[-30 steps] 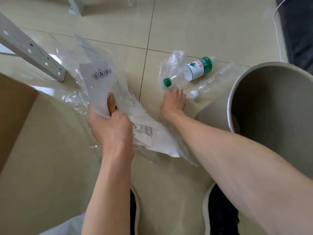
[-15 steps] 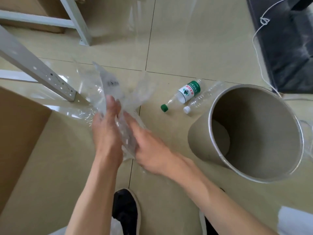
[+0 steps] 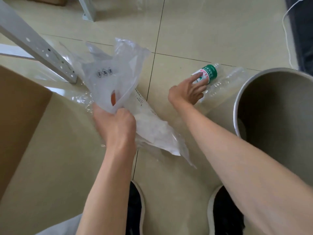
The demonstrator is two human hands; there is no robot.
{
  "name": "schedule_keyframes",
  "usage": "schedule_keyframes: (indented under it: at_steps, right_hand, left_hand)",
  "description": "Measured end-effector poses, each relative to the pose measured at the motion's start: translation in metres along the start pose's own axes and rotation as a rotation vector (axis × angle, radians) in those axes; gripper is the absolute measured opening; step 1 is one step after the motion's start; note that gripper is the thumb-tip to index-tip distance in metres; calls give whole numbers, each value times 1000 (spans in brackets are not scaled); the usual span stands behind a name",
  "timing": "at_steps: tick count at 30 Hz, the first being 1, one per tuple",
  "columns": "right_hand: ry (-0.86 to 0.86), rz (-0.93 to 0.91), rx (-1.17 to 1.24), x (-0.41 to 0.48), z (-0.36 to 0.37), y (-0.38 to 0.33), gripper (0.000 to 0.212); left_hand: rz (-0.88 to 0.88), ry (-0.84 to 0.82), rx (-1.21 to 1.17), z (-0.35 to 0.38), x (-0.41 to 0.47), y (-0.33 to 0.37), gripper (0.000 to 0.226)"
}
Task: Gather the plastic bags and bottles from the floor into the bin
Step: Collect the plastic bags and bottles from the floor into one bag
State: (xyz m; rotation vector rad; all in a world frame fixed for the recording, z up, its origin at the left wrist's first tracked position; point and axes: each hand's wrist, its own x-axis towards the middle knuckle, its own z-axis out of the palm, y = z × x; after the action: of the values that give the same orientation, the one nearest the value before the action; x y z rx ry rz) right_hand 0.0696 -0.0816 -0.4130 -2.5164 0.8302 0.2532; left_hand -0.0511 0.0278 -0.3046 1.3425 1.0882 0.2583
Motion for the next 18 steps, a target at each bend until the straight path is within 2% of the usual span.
schedule_keyframes:
  at_steps: [1,3,5,7,10,12,15,18]
  right_hand:
    - [-13,38,-38,14,8,-2,88]
    - [-54,132,-12,34,22,-6,81]
    - [-80,186,30,41,32,-11,58]
    - [-34,140,2,41,41,-13,41]
    - [8,52,-50,31,44,-5,50]
    - [0,14,-1,12,31,-2,62]
    - [-72,-58,209,-28,-6,0,78]
    - [-187,-141,584,-70,-59,4,82]
  left_hand:
    - [5,6,3,0,1,-2,55]
    - [15,27,2,1,8,-9,46]
    - [28,45,10,3,13,-17,39]
    - [51,47,25,4,15,-24,40]
    - [82,28,45,7,8,-29,41]
    - [79,25,66,11,3,-28,47]
    - [63,-1,81,12,-5,-12,52]
    - [57,-44,115,9,-5,1,46]
